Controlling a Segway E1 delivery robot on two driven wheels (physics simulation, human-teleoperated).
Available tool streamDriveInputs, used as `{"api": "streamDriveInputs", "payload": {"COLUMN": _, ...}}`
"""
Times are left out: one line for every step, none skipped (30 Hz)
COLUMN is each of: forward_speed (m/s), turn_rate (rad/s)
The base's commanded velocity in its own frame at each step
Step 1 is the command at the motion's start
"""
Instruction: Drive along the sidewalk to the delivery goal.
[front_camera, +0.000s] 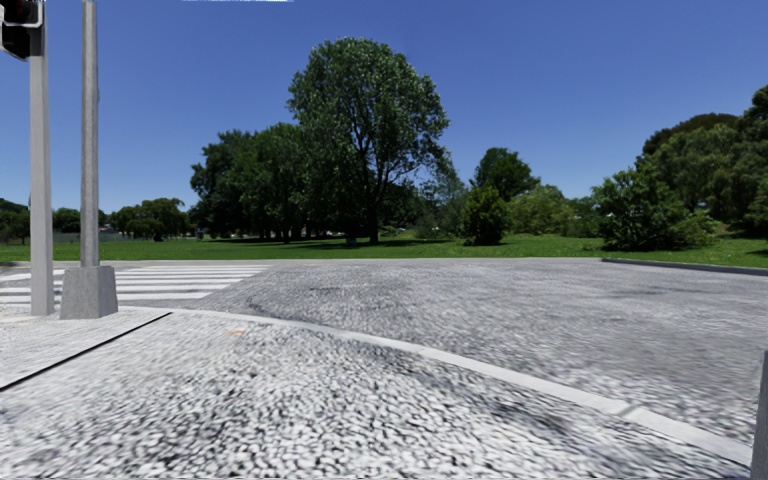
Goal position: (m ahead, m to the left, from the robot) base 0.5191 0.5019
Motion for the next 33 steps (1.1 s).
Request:
{"api": "streamDriveInputs", "payload": {"forward_speed": 0.40, "turn_rate": 0.36}}
{"api": "streamDriveInputs", "payload": {"forward_speed": 0.40, "turn_rate": 0.36}}
{"api": "streamDriveInputs", "payload": {"forward_speed": 0.32, "turn_rate": 0.36}}
{"api": "streamDriveInputs", "payload": {"forward_speed": 0.22, "turn_rate": 0.36}}
{"api": "streamDriveInputs", "payload": {"forward_speed": 0.10, "turn_rate": 0.36}}
{"api": "streamDriveInputs", "payload": {"forward_speed": 0.00, "turn_rate": 0.36}}
{"api": "streamDriveInputs", "payload": {"forward_speed": 0.00, "turn_rate": 0.36}}
{"api": "streamDriveInputs", "payload": {"forward_speed": 0.00, "turn_rate": 0.36}}
{"api": "streamDriveInputs", "payload": {"forward_speed": 0.00, "turn_rate": 0.36}}
{"api": "streamDriveInputs", "payload": {"forward_speed": 0.00, "turn_rate": 0.36}}
{"api": "streamDriveInputs", "payload": {"forward_speed": 0.00, "turn_rate": 0.36}}
{"api": "streamDriveInputs", "payload": {"forward_speed": 0.00, "turn_rate": 0.00}}
{"api": "streamDriveInputs", "payload": {"forward_speed": 0.00, "turn_rate": 0.00}}
{"api": "streamDriveInputs", "payload": {"forward_speed": 0.00, "turn_rate": 0.00}}
{"api": "streamDriveInputs", "payload": {"forward_speed": 0.00, "turn_rate": 0.00}}
{"api": "streamDriveInputs", "payload": {"forward_speed": 0.00, "turn_rate": 0.00}}
{"api": "streamDriveInputs", "payload": {"forward_speed": 0.00, "turn_rate": 0.00}}
{"api": "streamDriveInputs", "payload": {"forward_speed": 0.00, "turn_rate": 0.00}}
{"api": "streamDriveInputs", "payload": {"forward_speed": 0.00, "turn_rate": 0.00}}
{"api": "streamDriveInputs", "payload": {"forward_speed": 0.00, "turn_rate": 0.00}}
{"api": "streamDriveInputs", "payload": {"forward_speed": 0.00, "turn_rate": 0.00}}
{"api": "streamDriveInputs", "payload": {"forward_speed": 0.00, "turn_rate": 0.00}}
{"api": "streamDriveInputs", "payload": {"forward_speed": 0.00, "turn_rate": 0.00}}
{"api": "streamDriveInputs", "payload": {"forward_speed": 0.00, "turn_rate": 0.00}}
{"api": "streamDriveInputs", "payload": {"forward_speed": 0.00, "turn_rate": 0.00}}
{"api": "streamDriveInputs", "payload": {"forward_speed": 0.00, "turn_rate": 0.00}}
{"api": "streamDriveInputs", "payload": {"forward_speed": 0.00, "turn_rate": 0.00}}
{"api": "streamDriveInputs", "payload": {"forward_speed": 0.00, "turn_rate": 0.00}}
{"api": "streamDriveInputs", "payload": {"forward_speed": 0.00, "turn_rate": 0.00}}
{"api": "streamDriveInputs", "payload": {"forward_speed": 0.00, "turn_rate": 0.00}}
{"api": "streamDriveInputs", "payload": {"forward_speed": 0.00, "turn_rate": 0.00}}
{"api": "streamDriveInputs", "payload": {"forward_speed": 0.00, "turn_rate": 0.00}}
{"api": "streamDriveInputs", "payload": {"forward_speed": 0.00, "turn_rate": 0.00}}
